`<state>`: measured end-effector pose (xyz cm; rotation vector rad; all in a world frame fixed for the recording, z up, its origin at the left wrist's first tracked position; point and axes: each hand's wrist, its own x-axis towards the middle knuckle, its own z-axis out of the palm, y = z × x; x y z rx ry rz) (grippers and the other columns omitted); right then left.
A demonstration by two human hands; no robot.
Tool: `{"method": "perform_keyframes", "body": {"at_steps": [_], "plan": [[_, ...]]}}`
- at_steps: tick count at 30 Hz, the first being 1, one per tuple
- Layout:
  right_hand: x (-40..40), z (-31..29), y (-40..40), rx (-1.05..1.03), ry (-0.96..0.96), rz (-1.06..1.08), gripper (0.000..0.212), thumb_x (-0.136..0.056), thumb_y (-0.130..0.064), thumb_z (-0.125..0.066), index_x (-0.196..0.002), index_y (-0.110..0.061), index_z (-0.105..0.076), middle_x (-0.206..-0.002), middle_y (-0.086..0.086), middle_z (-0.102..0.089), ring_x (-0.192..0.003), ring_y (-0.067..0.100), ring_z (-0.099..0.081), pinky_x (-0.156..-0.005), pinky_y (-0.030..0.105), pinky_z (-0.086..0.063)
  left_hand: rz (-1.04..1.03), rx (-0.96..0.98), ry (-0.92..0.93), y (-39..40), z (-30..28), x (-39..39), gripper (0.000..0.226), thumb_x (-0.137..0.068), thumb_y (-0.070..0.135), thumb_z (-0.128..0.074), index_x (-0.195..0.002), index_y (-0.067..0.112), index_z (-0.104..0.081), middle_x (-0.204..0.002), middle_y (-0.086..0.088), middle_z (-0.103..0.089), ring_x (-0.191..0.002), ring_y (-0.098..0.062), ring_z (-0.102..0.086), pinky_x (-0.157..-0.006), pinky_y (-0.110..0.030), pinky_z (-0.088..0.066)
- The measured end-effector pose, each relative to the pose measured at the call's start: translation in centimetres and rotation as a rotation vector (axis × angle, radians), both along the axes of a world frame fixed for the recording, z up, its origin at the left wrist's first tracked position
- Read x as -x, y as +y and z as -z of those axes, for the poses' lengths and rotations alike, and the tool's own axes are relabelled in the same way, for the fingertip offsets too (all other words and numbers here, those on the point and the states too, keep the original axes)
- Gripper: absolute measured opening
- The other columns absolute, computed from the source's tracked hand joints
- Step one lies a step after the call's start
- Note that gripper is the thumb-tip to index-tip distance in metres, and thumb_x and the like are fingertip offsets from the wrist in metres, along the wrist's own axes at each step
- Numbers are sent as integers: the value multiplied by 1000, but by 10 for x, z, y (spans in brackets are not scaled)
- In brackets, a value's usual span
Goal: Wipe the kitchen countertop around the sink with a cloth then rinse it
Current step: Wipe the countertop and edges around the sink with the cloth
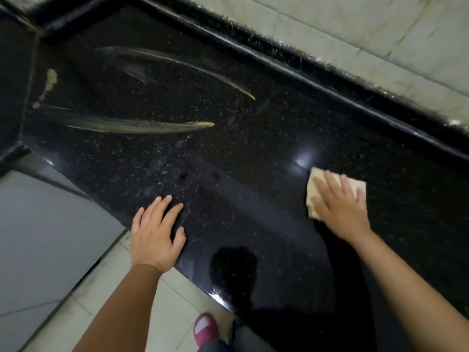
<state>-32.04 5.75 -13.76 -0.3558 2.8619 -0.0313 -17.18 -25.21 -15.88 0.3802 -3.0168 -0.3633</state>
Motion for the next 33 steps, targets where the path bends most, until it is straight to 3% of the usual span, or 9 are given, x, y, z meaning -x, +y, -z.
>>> {"method": "perform_keyframes", "body": {"at_steps": [3,8,14,19,23,26,28,30,33], "plan": [[44,-1,-39,73,-155,203,51,-99,-42,-16,-147,-32,-4,-157,-7,9,-144,25,12,-113,52,6,-3,14,-10,2,0,1,51,-79,33,-35,-110,6,-65,-121,-19,-61,-120,-26,-36,-100,-43,-19],[6,-2,-130,111,-154,-132,52,-99,-41,-18,-148,-30,-4,-157,-5,8,-143,28,13,-112,54,8,-54,-10,-74,5,-5,2,58,-80,37,-29,-117,7,-62,-130,-17,-55,-125,-35,-46,-104,-52,-27],[-119,19,-71,142,11,-587,48,-87,-47,-30,-130,-31,-45,-141,-3,-47,-131,29,-33,-107,48,-8,-53,-29,-89,6,-8,1,63,-79,39,-26,-120,5,-59,-134,-18,-51,-129,-37,-41,-107,-54,-23],[-150,21,15,85,59,-488,50,-96,-52,-9,-131,-34,-39,-146,-6,-36,-145,15,6,-110,43,-8,-45,-40,-124,9,-12,0,65,-79,39,-24,-122,5,-58,-135,-18,-50,-130,-36,-39,-107,-53,-22],[-166,21,-4,127,62,-341,49,-97,-48,-8,-141,-35,-25,-157,-10,2,-145,20,8,-110,48,-5,31,-50,-161,8,-16,3,62,-78,38,-27,-116,3,-62,-128,-20,-55,-123,-40,-47,-101,-59,-29],[-184,23,-59,182,97,-355,49,-97,-47,-7,-145,-37,-12,-157,-8,6,-145,22,7,-110,50,-6,70,-120,-165,-15,-24,3,65,-78,44,-26,-121,7,-59,-132,-18,-53,-125,-38,-46,-104,-55,-29],[-188,22,-105,181,50,-324,51,-97,-46,-6,-145,-36,-18,-158,-6,1,-145,23,8,-109,51,-5,111,-139,-79,-44,-26,-2,55,-81,37,-34,-116,4,-62,-125,-21,-57,-115,-43,-53,-95,-54,-38],[-183,21,-155,161,31,-318,51,-97,-45,-3,-136,-34,-34,-153,-5,-24,-145,24,4,-108,50,-4,101,-118,-29,-81,-24,-9,48,-81,30,-39,-112,3,-64,-118,-24,-61,-107,-45,-57,-86,-56,-44],[-157,19,-234,112,-15,-309,52,-98,-41,-5,-125,-32,-49,-133,-4,-56,-131,30,-33,-106,48,-5,39,-98,38,-133,-21,-13,35,-82,14,-57,-114,0,-63,-119,-26,-59,-110,-47,-55,-88,-58,-43]]}}
